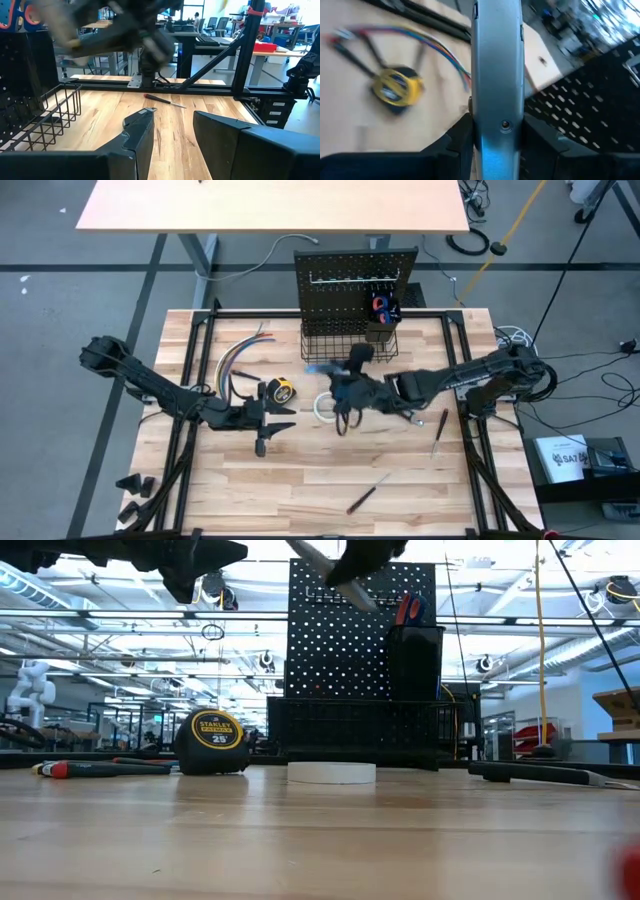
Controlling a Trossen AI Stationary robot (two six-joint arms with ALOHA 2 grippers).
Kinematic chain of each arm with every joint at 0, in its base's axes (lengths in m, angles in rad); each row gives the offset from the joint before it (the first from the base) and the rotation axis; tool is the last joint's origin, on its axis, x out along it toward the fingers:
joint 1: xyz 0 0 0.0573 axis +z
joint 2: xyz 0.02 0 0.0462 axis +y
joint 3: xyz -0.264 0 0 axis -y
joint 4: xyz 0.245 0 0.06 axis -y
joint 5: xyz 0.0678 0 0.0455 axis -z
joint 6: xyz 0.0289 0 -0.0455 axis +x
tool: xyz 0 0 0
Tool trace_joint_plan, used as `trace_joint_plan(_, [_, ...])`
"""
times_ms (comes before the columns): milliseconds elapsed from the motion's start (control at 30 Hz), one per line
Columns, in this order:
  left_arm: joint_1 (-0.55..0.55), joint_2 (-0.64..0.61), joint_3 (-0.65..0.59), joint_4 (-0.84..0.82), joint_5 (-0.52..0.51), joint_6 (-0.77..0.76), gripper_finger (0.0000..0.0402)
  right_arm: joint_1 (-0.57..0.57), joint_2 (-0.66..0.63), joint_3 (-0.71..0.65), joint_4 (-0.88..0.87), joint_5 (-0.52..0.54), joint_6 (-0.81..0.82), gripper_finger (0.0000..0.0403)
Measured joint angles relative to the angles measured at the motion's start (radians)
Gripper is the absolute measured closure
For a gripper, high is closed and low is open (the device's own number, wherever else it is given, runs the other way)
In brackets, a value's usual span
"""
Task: Hang tools onto peg board
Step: Put the silver cutter into the black wire basket on the peg board, then move the black screwdriver to the middle of the table
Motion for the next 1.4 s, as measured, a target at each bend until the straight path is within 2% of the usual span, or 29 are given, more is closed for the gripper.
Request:
trace_joint_plan(167, [0.000, 0.000, 0.001, -0.001, 0.000, 0.001, 0.0259, -0.093, 0.057, 0.000, 0.027, 0.066, -0.035, 0.0279])
trace_joint_plan(400, [0.000, 0.000, 0.001, -0.006, 0.000, 0.001, 0.0259, -0.227, 0.164, -0.001, 0.016, 0.058, -0.034, 0.0278])
trace_joint_plan(633, [0.000, 0.000, 0.001, -0.009, 0.000, 0.023, 0.0259, -0.314, 0.243, -0.001, -0.019, 0.056, -0.038, 0.0273])
trace_joint_plan(833, [0.000, 0.000, 0.001, -0.013, 0.000, 0.027, 0.0259, -0.346, 0.244, -0.001, -0.101, 0.051, -0.034, 0.0224])
trace_joint_plan(967, [0.000, 0.000, 0.001, -0.013, 0.000, 0.027, 0.0259, -0.348, 0.227, -0.001, -0.161, -0.018, -0.035, 0.0175])
trace_joint_plan(1133, [0.000, 0.000, 0.001, -0.012, 0.000, 0.026, 0.0259, -0.347, 0.224, -0.001, -0.169, 0.026, -0.060, 0.0118])
trace_joint_plan(1233, [0.000, 0.000, 0.001, -0.013, 0.000, 0.026, 0.0259, -0.332, 0.208, 0.010, -0.178, 0.060, -0.098, 0.0101])
trace_joint_plan(1400, [0.000, 0.000, 0.001, -0.025, 0.001, 0.026, 0.0259, -0.260, 0.145, 0.087, -0.192, 0.070, -0.133, 0.0100])
